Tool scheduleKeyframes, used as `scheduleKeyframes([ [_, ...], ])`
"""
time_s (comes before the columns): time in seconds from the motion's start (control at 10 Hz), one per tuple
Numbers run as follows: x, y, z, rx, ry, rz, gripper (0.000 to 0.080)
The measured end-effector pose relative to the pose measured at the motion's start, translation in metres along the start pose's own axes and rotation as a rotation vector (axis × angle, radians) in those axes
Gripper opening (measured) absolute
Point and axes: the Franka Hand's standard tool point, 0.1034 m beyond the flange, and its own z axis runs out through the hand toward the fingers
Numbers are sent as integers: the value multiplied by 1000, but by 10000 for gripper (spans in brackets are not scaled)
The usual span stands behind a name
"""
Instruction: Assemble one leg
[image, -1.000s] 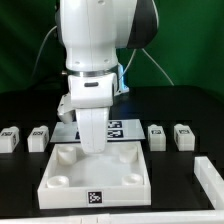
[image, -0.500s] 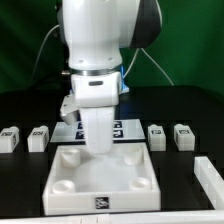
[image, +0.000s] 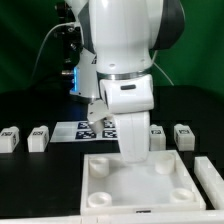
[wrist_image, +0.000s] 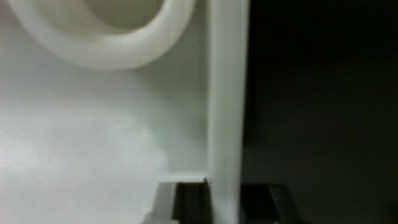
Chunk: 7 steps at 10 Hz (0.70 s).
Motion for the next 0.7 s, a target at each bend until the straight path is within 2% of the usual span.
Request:
scheduleKeyframes([
  [0.2,17,3,3,4,9,13,60],
  [0.7,17,3,3,-2,15,-2,60],
])
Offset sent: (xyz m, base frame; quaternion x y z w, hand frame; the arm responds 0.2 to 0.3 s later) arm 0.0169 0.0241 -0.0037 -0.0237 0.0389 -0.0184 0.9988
